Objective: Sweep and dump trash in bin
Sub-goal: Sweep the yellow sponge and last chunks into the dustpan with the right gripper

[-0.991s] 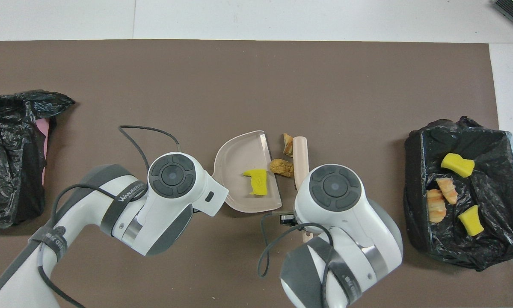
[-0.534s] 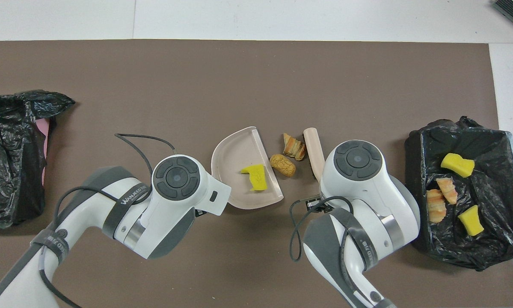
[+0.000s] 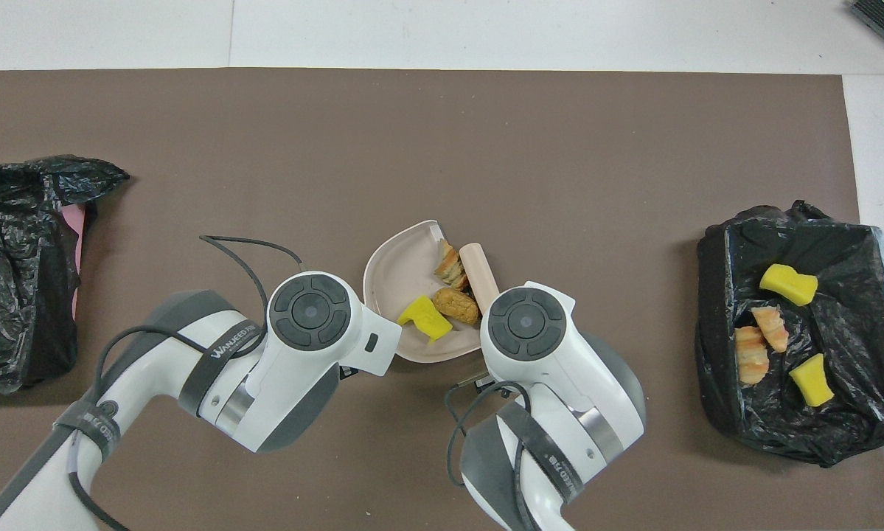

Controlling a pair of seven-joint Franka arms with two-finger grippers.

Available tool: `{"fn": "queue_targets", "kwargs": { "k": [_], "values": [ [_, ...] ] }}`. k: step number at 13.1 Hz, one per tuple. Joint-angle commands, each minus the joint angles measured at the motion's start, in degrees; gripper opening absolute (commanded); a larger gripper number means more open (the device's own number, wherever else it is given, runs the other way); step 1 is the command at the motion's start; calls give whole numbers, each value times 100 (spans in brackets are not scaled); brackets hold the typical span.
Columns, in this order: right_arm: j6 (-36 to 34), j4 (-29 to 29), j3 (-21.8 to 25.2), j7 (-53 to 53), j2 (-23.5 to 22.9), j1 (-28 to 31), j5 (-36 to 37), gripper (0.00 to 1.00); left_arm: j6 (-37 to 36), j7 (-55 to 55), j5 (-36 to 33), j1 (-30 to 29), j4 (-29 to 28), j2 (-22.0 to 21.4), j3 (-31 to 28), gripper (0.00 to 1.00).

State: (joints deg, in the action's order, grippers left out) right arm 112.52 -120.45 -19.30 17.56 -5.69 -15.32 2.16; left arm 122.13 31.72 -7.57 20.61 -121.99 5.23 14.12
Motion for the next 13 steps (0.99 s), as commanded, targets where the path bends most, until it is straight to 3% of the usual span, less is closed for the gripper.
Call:
{"fn": "queue_targets", "kwargs": {
  "k": [1, 5, 8, 11, 13],
  "values": [
    [226, 91, -30, -16, -37, -224, -529, 0, 118, 219, -34, 49, -255, -198, -68, 0],
    [-308, 495, 13, 63, 68, -173, -497, 0, 566, 816, -8, -283, -256, -102, -59, 0],
    [-906, 847, 23, 98, 340, 133, -488, 0, 523, 1685, 535, -609, -116, -5, -77, 0],
    [-1048, 673, -21, 604, 568, 91, -593, 0, 357, 1881, 616, -891, 147, 13, -68, 0],
    [-987, 322, -30, 862, 849, -180, -698, 0, -292, 2064, 616, -1093, 735, 91, -77, 0]
  ]
}}
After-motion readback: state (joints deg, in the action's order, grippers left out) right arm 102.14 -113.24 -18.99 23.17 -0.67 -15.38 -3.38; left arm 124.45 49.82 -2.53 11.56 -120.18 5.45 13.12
